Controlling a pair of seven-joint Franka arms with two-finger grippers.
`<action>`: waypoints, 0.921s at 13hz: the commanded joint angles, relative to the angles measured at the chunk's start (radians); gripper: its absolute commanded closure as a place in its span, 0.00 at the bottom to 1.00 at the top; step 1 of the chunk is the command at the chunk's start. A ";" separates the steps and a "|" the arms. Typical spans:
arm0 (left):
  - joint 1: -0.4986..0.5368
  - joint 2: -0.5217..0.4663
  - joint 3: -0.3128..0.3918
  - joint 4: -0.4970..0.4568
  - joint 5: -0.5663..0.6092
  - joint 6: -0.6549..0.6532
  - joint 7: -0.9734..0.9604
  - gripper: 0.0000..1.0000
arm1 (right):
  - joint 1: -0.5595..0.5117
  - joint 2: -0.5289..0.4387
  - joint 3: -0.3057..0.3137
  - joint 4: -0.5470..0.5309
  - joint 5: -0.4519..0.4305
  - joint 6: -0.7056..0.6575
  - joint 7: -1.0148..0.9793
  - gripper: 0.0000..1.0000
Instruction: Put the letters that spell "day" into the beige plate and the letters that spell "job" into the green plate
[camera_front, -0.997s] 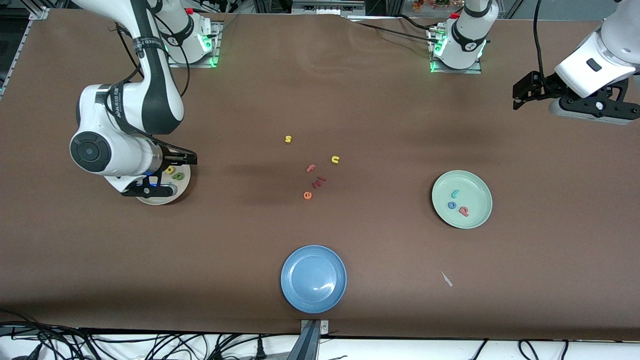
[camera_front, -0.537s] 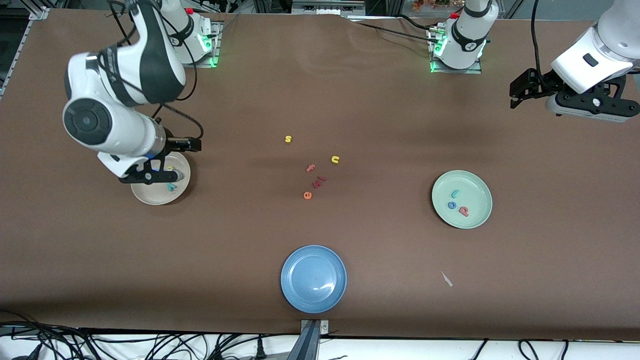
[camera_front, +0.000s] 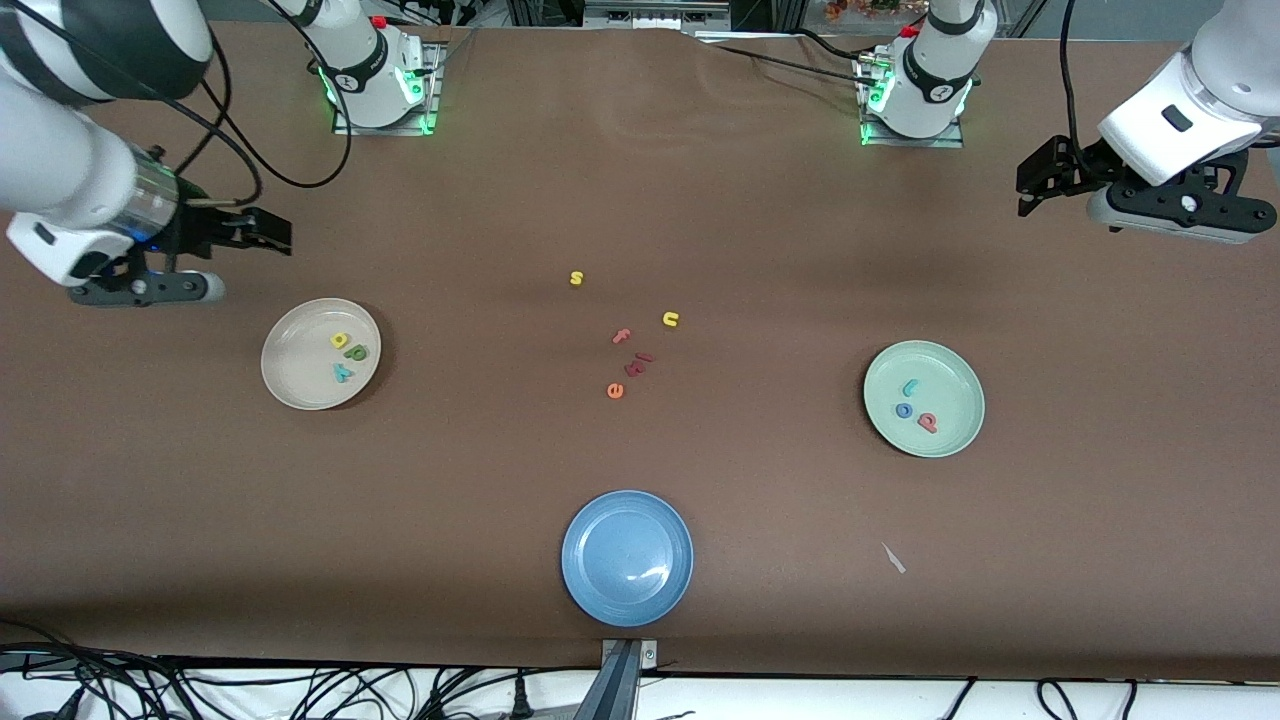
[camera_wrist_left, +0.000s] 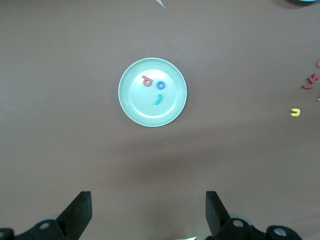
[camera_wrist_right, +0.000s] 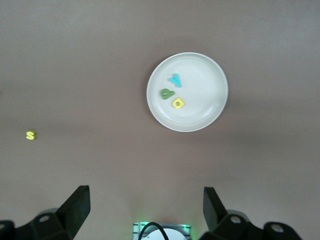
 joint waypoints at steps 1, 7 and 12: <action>0.006 -0.009 -0.003 0.006 -0.016 0.000 -0.005 0.00 | -0.040 -0.037 0.028 -0.016 -0.053 0.002 -0.084 0.00; 0.004 -0.009 -0.003 0.006 -0.017 0.000 -0.005 0.00 | -0.117 -0.084 0.025 -0.007 -0.033 0.069 -0.089 0.00; 0.004 -0.009 -0.003 0.006 -0.017 -0.004 -0.005 0.00 | -0.154 -0.084 0.028 -0.008 -0.025 0.075 -0.072 0.00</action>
